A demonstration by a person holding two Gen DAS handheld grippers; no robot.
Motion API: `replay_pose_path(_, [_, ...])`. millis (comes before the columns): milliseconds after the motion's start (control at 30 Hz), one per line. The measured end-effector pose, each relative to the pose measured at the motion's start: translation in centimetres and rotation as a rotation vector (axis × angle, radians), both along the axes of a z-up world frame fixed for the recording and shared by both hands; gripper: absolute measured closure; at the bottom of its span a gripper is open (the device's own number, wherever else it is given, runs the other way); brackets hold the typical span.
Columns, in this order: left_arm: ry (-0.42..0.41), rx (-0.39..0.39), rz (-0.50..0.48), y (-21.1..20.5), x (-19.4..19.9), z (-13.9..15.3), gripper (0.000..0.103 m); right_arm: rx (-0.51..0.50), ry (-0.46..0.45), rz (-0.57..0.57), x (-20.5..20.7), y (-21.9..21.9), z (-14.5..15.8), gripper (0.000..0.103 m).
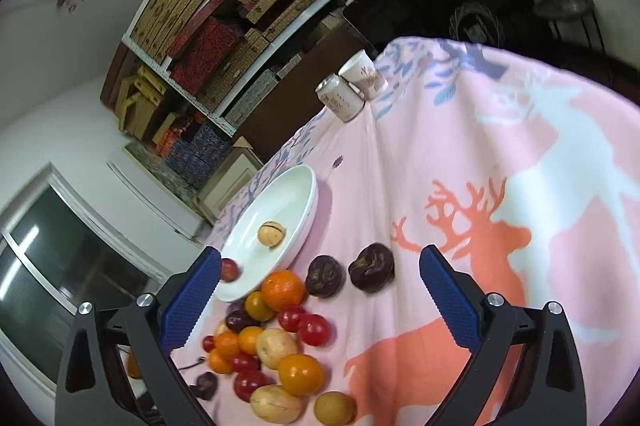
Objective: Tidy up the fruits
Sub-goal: 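Withdraw both grippers from the plate back toward the fruit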
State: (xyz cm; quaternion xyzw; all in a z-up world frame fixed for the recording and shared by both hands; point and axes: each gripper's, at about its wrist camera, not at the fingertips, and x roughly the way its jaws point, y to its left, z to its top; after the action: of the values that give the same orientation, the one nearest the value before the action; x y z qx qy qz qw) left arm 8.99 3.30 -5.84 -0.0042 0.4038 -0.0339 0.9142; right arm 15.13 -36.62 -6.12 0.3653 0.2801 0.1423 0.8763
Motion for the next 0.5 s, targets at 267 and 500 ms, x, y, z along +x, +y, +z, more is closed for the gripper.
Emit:
replay_pose_path(267, [0.034, -0.022, 0.017, 0.5, 1.1, -0.5, 0.031, 0.031, 0.053, -0.009, 0.4, -0.1, -0.8, 0.003])
replay_pose_path(500, [0.043, -0.014, 0.008, 0.3, 1.3, -0.7, 0.036, 0.019, 0.067, -0.010, 0.4, 0.0, -0.8, 0.003])
